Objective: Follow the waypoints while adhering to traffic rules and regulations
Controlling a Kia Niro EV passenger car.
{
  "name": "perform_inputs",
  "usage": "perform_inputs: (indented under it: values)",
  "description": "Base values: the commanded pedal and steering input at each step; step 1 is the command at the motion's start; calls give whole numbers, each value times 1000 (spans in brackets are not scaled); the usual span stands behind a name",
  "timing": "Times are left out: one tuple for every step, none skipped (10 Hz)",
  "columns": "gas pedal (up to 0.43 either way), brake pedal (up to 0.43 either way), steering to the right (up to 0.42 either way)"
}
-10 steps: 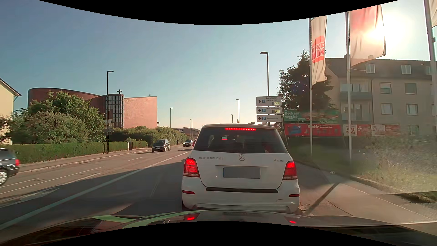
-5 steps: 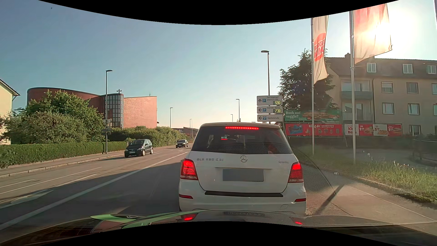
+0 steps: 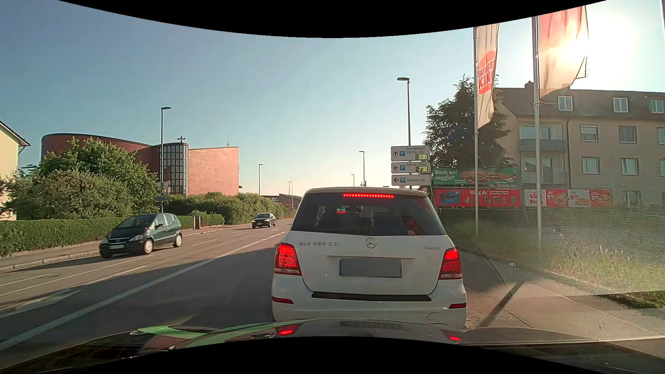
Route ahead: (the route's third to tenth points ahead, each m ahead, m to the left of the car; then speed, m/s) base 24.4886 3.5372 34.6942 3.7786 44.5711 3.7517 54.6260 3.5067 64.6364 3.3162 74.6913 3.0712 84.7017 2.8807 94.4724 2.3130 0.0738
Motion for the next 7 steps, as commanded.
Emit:
perform_inputs:
  values:
    - [0, 274, -3]
    - [0, 274, -3]
    - [0, 274, -3]
    - [0, 274, -3]
    - [0, 274, -3]
    - [0, 274, -3]
    - [0, 280, -3]
